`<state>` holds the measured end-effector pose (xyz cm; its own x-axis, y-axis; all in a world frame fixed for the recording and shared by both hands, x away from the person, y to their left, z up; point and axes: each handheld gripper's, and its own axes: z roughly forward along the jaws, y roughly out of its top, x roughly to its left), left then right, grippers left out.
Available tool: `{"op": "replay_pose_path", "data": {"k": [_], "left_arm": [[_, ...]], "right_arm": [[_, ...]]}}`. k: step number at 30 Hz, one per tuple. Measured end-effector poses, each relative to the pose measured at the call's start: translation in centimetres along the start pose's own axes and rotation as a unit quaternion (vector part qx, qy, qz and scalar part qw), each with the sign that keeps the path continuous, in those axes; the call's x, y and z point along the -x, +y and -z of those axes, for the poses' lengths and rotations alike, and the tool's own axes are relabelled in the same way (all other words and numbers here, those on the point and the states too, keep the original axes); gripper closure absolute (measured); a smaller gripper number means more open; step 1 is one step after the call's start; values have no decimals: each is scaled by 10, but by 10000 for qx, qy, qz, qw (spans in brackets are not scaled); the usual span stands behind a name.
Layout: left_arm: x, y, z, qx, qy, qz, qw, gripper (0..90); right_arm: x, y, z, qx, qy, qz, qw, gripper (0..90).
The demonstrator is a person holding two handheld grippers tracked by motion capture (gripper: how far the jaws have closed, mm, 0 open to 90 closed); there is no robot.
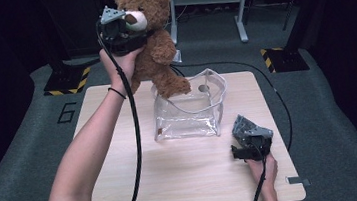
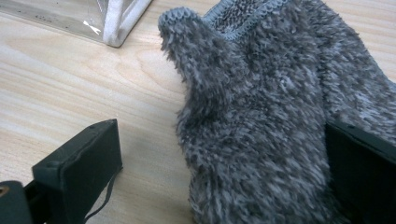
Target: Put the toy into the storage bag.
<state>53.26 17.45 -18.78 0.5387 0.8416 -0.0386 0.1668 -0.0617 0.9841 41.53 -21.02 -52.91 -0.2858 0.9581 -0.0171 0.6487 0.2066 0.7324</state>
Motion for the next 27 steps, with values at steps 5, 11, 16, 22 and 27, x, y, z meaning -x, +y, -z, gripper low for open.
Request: {"op": "replay_pose_path", "data": {"k": [5, 11, 16, 22, 27], "left_arm": [[11, 1, -8, 9, -137, 6, 9999, 509], [24, 2, -18, 44, -298, 68, 9995, 507], [33, 1, -26, 109, -410, 161, 9990, 506], [41, -1, -35, 110, -525, 200, 9984, 505], [46, -2, -40, 122, -601, 288, 9977, 504]], "right_arm": [[0, 0, 0, 4, 5, -1, 10000, 7], [0, 0, 0, 7, 6, -1, 10000, 7], [0, 0, 0, 6, 5, 1, 10000, 7], [0, 0, 0, 9, 5, -7, 10000, 7], [0, 0, 0, 2, 17, -4, 10000, 7]]}}
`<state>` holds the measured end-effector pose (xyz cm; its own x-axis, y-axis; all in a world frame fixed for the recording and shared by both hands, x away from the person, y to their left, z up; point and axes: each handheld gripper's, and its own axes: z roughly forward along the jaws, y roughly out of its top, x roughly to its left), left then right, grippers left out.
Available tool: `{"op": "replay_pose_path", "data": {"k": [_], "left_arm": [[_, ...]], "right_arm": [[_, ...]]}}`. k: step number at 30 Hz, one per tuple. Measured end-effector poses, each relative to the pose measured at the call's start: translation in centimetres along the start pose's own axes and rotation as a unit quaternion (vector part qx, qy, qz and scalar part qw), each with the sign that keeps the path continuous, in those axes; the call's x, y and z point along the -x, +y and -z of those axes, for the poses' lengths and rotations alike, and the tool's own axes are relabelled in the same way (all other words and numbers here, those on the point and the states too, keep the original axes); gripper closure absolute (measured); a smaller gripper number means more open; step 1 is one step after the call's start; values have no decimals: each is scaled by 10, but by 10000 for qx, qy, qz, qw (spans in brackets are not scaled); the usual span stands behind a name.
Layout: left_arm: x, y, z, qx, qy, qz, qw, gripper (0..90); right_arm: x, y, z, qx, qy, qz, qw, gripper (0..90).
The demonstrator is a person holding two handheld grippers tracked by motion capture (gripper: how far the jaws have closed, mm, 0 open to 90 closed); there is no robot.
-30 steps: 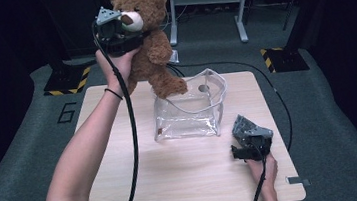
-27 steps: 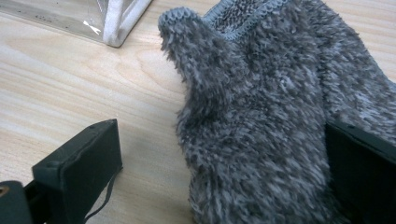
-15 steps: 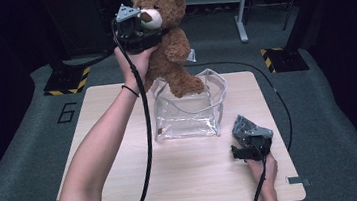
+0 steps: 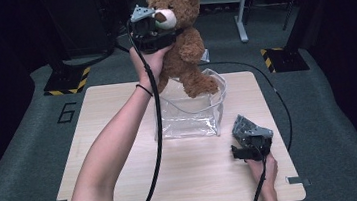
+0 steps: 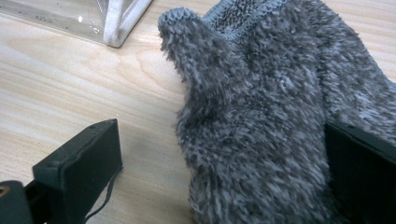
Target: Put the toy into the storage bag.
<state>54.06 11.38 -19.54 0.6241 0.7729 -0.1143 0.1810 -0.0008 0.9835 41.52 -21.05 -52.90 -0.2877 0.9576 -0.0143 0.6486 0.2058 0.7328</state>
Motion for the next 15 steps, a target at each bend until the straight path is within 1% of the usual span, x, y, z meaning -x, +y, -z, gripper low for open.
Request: {"op": "replay_pose_path", "data": {"k": [7, 11, 15], "left_arm": [[5, -6, -11, -20, -20, 63, 10000, 503], [6, -11, -18, 41, -57, 198, 9998, 502], [9, -15, -24, 26, -94, 211, 9997, 500]], "right_arm": [[0, 0, 0, 2, 3, -1, 10000, 8], [0, 0, 0, 1, 6, -1, 10000, 7], [0, 0, 0, -3, 8, -16, 10000, 8]]}}
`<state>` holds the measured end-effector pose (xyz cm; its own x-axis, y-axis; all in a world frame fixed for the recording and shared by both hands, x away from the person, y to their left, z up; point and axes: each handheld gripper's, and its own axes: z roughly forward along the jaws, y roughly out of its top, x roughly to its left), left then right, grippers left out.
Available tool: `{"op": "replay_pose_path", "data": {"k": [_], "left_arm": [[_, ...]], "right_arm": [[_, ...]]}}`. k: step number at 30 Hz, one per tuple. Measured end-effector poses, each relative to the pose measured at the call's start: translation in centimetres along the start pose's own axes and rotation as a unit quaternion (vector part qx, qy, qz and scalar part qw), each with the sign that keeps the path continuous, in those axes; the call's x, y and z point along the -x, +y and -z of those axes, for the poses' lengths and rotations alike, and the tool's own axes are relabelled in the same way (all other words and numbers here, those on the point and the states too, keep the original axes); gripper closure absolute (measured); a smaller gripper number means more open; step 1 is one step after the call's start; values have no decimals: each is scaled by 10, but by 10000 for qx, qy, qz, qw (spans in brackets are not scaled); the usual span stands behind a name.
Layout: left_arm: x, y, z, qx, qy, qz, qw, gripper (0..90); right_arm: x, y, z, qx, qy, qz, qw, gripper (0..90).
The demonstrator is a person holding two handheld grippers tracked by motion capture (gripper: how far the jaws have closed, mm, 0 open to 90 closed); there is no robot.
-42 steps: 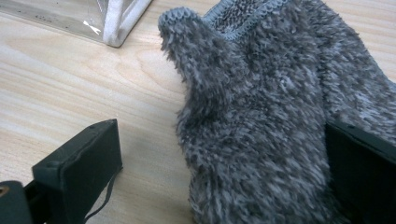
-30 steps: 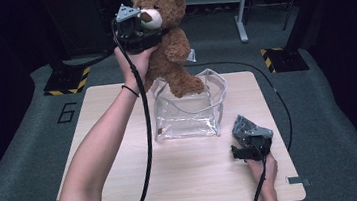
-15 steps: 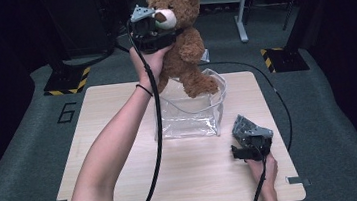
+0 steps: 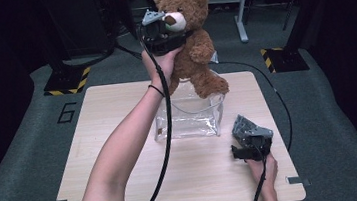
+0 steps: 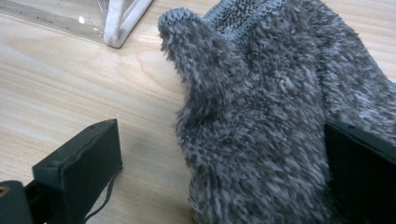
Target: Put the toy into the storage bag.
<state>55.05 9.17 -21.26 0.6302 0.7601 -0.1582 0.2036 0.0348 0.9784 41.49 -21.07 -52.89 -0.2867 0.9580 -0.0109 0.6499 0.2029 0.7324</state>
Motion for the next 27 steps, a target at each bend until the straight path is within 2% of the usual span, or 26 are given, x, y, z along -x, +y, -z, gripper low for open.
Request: {"op": "replay_pose_path", "data": {"k": [3, 12, 15, 18, 23, 27], "left_arm": [[-1, -5, -3, -29, 15, 17, 10000, 499], [-3, -15, -7, 85, 2, 28, 10000, 496], [-8, -23, -8, 40, 20, 58, 10000, 495], [-15, -32, -9, 28, 53, 191, 9998, 494], [-18, -48, -10, -37, 113, 81, 9999, 489], [-21, -60, -8, 5, 199, 141, 9997, 484]], "right_arm": [[0, 0, 0, -3, -1, 3, 10000, 8], [0, 0, 0, 4, -1, 19, 10000, 7], [0, 0, 0, 6, 1, 18, 10000, 7], [0, 0, 0, -2, -5, -9, 10000, 7], [0, 0, 0, 1, -3, -11, 10000, 8], [0, 0, 0, 4, -11, 32, 10000, 7]]}}
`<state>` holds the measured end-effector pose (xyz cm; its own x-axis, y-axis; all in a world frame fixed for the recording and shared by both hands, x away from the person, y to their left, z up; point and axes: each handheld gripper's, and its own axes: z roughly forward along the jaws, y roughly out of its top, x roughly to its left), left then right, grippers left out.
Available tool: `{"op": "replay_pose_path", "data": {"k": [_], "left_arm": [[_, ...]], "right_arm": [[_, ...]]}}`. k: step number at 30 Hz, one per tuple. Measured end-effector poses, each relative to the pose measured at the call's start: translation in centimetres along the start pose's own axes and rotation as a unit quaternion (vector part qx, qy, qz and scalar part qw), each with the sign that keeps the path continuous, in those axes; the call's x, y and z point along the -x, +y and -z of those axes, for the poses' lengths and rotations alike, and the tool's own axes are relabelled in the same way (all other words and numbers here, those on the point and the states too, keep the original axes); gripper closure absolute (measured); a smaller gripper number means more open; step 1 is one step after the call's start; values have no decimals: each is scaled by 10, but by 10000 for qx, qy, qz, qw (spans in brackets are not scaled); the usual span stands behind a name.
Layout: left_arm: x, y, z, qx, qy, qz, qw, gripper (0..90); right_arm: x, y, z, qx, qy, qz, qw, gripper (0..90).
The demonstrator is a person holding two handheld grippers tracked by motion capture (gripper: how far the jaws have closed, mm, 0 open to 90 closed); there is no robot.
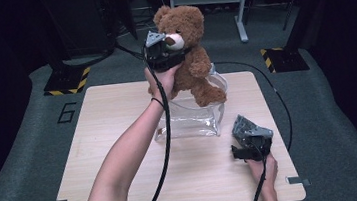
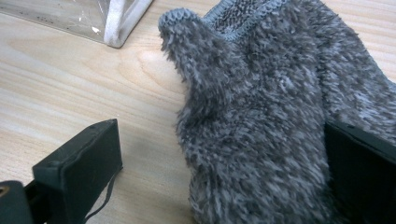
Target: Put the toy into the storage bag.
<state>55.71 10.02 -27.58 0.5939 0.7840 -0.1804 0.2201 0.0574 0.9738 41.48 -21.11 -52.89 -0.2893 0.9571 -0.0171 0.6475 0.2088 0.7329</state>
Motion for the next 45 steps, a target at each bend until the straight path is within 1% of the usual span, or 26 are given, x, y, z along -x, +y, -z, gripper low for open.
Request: {"op": "replay_pose_path", "data": {"k": [2, 4, 5, 7, 9, 13, 14, 16, 18, 21, 22, 23, 25, 26, 27, 29, 31, 32, 33, 35, 37, 39, 40, 41, 44, 45], "left_arm": [[1, -3, 2, 71, 37, -52, 10000, 482], [2, -7, 5, 108, 59, -78, 9999, 479], [3, -8, 7, 102, 105, -114, 9998, 478], [4, -12, 10, 160, 121, -89, 9998, 476], [4, -14, 12, 151, 139, -125, 9997, 476], [4, -15, 21, -19, 142, -85, 9999, 481], [5, -15, 23, -57, 162, -155, 9997, 483], [6, -16, 26, -163, 173, -381, 9990, 484], [8, -17, 26, -235, 236, -481, 9983, 487], [10, -19, 24, -322, 287, -485, 9979, 495], [10, -19, 24, -368, 274, -485, 9978, 499], [10, -20, 24, -395, 247, -525, 9975, 502], [11, -20, 25, -492, 179, -593, 9969, 506], [11, -21, 25, -482, 162, -552, 9972, 507], [10, -22, 26, -564, 121, -586, 9966, 508], [7, -24, 27, -588, 73, -542, 9968, 510], [4, -25, 29, -575, -1, -448, 9973, 511], [4, -25, 29, -575, -1, -448, 9973, 511], [3, -25, 30, -566, -72, -439, 9974, 511], [2, -26, 30, -581, -80, -453, 9973, 511], [0, -25, 31, -624, -119, -485, 9968, 511], [-1, -26, 31, -652, -166, -467, 9966, 511], [-1, -26, 31, -669, -181, -451, 9966, 511], [-2, -26, 31, -701, -200, -445, 9963, 511], [-5, -29, 31, -708, -224, -386, 9965, 511], [-6, -29, 31, -726, -237, -364, 9964, 511]], "right_arm": [[-1, 0, 0, 8, 0, -28, 10000, 7], [0, 0, 0, -4, -10, 0, 10000, 7], [0, 0, 0, -9, -14, 6, 10000, 8], [-1, 0, 0, -12, -19, 4, 10000, 7], [-1, 0, 0, -13, -21, 8, 10000, 8], [-1, 0, 0, -31, -37, 20, 10000, 8], [-1, 0, 0, -31, -36, 16, 10000, 8], [-1, 0, 0, -30, -37, 18, 10000, 8], [-1, 0, 0, -24, -37, 32, 10000, 8], [-1, 0, 0, -29, -41, 39, 10000, 8], [-1, 0, 0, -27, -40, 37, 10000, 8], [-1, 0, -1, -15, -30, -5, 10000, 8], [-1, 1, -1, -19, -24, -6, 10000, 6], [-2, 1, -1, -27, -63, -37, 10000, 5], [-1, 1, -1, -70, -27, -2, 10000, 1], [-2, 2, 0, -84, 10, -18, 10000, 0], [0, 7, 5, -99, 114, -74, 9999, 4], [0, 7, 5, -99, 114, -74, 9999, 4], [2, 22, 20, 62, 265, -38, 9996, 15], [4, 39, 34, 279, 314, 70, 9991, 34], [8, 60, 47, 456, 465, 10, 9979, 38], [13, 83, 57, 668, 610, -31, 9959, 73], [15, 95, 59, 701, 662, -49, 9953, 78], [17, 106, 61, 740, 649, -34, 9951, 86], [24, 134, 59, 788, 840, -167, 9932, 119], [26, 139, 58, 807, 902, -218, 9924, 117]]}}
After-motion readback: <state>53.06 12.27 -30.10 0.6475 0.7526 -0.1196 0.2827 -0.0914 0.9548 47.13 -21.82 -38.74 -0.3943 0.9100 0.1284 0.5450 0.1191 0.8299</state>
